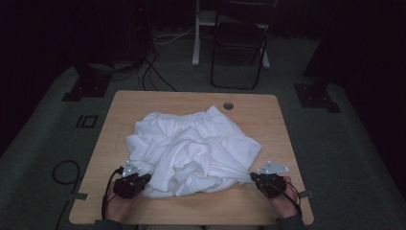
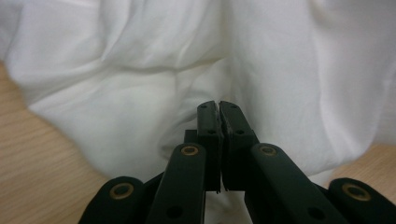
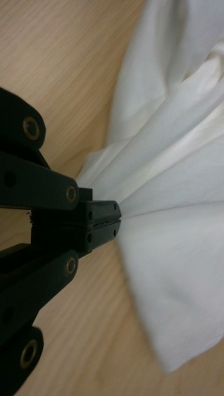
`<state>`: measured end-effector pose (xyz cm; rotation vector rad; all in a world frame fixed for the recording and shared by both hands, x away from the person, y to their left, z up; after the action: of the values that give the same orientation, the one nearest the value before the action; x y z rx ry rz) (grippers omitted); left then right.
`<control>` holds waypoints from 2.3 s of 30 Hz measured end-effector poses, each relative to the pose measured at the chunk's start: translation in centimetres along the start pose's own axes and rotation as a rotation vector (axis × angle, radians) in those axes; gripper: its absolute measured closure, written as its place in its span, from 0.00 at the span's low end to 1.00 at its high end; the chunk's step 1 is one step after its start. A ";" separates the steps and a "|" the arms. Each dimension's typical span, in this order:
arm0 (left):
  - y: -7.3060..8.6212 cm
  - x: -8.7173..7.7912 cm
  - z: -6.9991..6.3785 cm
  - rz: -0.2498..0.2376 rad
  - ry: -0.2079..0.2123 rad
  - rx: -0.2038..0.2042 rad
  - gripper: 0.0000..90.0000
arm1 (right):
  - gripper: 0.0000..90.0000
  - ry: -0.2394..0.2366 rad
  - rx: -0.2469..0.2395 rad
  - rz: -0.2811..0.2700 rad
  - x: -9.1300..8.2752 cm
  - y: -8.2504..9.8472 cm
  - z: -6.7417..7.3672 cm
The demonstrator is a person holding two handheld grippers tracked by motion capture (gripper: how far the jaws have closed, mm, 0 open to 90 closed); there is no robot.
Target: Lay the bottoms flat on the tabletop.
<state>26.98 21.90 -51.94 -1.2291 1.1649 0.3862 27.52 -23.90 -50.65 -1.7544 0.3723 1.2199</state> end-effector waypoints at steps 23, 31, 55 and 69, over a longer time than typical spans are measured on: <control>-8.7 4.2 -2.7 -0.066 -0.044 0.065 0.41 | 0.35 -0.068 -0.033 0.036 7.3 -11.0 2.9; -7.9 5.4 -2.3 -0.075 -0.064 0.038 0.38 | 0.92 -0.005 -0.059 0.098 8.0 -9.0 2.9; -7.2 5.9 -2.5 -0.069 -0.075 0.037 0.35 | 0.76 0.244 0.373 0.080 -4.0 9.1 -7.1; -10.0 3.5 -2.5 -0.140 -0.078 0.050 0.35 | 0.44 0.137 0.123 -0.059 0.0 -1.2 -3.1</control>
<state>34.94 14.99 -49.41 -1.2340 1.0101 0.2955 30.13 -25.78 -49.84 -1.7351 0.4632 1.0171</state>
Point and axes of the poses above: each handheld gripper's, and its own axes: x roughly forward along the jaws, y roughly out of its underside, z roughly to its left, the point moved 1 cm from there along x, roughly forward along the jaws, and after that the axes turned 13 degrees about z, right-handed, at the moved point
